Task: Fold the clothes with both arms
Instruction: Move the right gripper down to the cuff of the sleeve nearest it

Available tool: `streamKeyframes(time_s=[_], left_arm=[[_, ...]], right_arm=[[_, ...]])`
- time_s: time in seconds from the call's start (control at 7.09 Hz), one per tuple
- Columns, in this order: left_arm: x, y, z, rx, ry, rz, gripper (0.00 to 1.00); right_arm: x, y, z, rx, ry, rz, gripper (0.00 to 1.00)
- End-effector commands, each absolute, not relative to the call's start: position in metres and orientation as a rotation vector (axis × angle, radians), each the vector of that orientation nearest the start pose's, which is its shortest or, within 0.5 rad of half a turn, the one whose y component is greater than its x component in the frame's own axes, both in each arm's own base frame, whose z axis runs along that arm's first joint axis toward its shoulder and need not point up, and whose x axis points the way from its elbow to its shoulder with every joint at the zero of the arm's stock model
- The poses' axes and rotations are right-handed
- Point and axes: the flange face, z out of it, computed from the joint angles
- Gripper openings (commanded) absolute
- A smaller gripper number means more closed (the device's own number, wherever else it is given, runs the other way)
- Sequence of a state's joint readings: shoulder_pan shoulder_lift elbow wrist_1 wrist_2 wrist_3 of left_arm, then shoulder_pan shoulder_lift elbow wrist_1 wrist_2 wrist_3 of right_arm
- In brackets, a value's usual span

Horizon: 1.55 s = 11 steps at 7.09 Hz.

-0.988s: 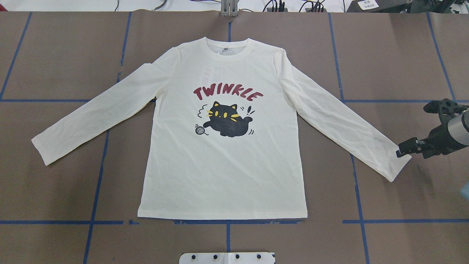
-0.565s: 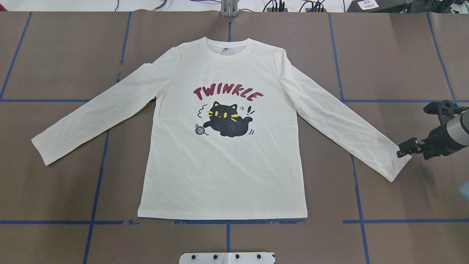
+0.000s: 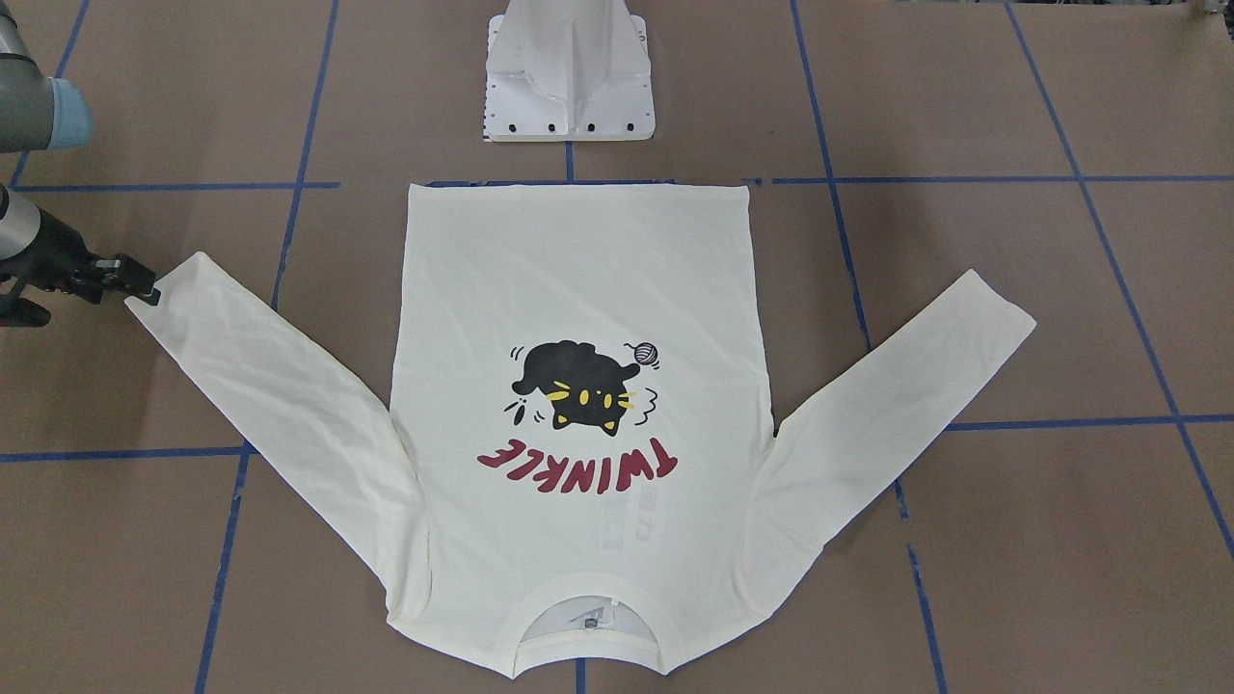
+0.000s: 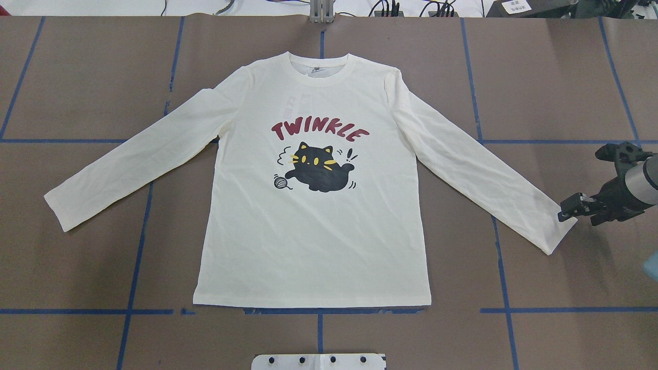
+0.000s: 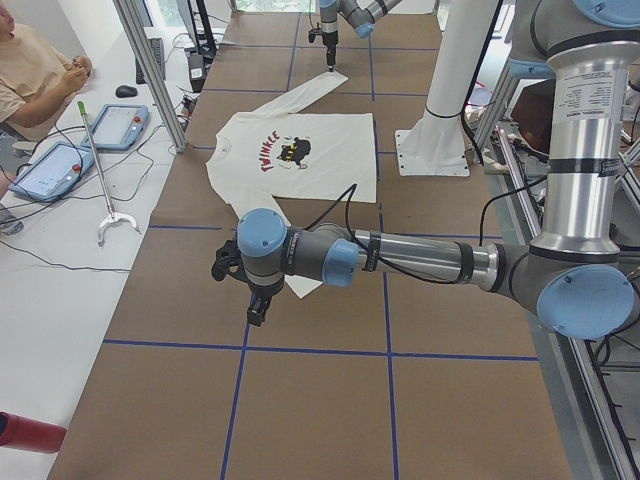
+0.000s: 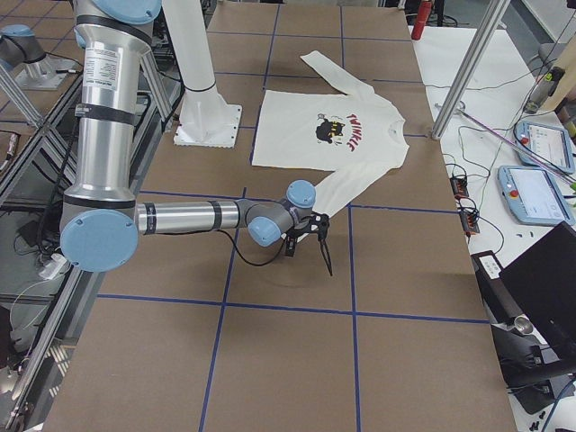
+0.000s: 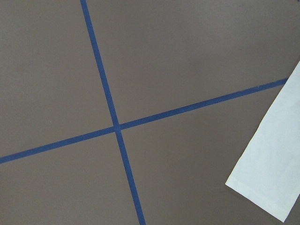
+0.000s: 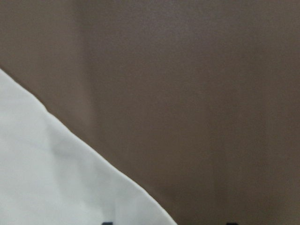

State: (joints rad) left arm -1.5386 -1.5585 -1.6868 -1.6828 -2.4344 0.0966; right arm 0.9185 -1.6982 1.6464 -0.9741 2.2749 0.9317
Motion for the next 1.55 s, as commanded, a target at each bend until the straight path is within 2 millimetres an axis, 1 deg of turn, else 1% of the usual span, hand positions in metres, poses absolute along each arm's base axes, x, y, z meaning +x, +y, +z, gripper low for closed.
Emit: streamKeyframes(time_s=[0.0,0.14,0.28,0.56,0.71,0.85,0.99,1.13,1.27,1.41], left_arm=[[-0.042,-0.498,0.588,0.231,0.854,0.215,1.0],[-0.042,-0.498,0.589,0.23,0.853,0.214,1.0],[-0.042,-0.498,0.589,0.23,0.852,0.214,1.0],[-0.042,-0.498,0.589,0.23,0.851,0.214,1.0],[-0.042,-0.498,0.589,0.23,0.852,0.214,1.0],[-0.042,-0.498,0.589,0.23,0.852,0.214,1.0],[-0.042,-0.498,0.589,0.231,0.851,0.215,1.0],[-0.042,-0.498,0.589,0.231,0.851,0.215,1.0],[-0.043,-0.498,0.587,0.238,0.851,0.216,1.0],[-0.042,-0.498,0.587,0.244,0.851,0.219,1.0]], right_arm=[[-0.229,-0.408,0.618,-0.125,-0.852,0.066,0.68],[-0.23,-0.409,0.616,-0.128,-0.853,0.073,0.37],[-0.233,-0.413,0.611,-0.123,-0.861,0.074,0.0],[-0.235,-0.414,0.606,-0.122,-0.871,0.067,0.0],[-0.237,-0.413,0.599,-0.14,-0.898,0.054,0.0],[-0.241,-0.41,0.57,-0.179,-0.962,0.045,0.0],[-0.256,-0.43,0.517,-0.184,-1.02,0.132,0.0],[-0.291,-0.455,0.458,-0.213,-1.075,0.227,0.0],[-0.332,-0.473,0.405,-0.238,-1.101,0.297,0.0],[-0.378,-0.505,0.328,-0.246,-1.074,0.401,0.0]])
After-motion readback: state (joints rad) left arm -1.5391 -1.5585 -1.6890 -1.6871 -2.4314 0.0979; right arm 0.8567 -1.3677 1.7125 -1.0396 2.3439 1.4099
